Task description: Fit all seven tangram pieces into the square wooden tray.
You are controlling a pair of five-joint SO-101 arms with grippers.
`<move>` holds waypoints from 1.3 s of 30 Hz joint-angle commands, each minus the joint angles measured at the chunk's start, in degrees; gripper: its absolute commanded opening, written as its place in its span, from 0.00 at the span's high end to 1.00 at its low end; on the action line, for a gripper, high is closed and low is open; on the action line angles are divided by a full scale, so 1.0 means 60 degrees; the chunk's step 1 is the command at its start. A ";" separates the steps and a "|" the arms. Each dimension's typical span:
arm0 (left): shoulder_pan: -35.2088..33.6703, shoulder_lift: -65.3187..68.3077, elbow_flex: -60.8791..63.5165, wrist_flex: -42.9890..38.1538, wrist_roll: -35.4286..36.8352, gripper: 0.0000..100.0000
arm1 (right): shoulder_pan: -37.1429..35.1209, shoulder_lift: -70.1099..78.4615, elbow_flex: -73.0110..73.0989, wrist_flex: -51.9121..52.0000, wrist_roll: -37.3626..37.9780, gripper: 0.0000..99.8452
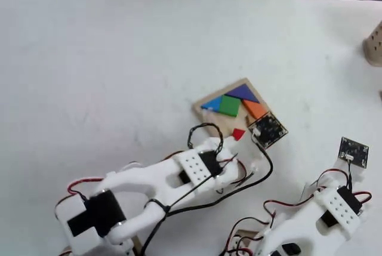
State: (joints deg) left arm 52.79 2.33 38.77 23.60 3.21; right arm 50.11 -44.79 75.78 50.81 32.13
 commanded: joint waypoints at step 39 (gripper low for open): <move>-0.1150 -0.1516 -0.1377 0.3429 -0.0440 0.98 | -0.0066 -0.0330 -0.0044 0.0066 0.0103 0.96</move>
State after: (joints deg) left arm 49.10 3.91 28.40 39.52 3.12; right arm 50.11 -44.79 75.78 50.81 32.13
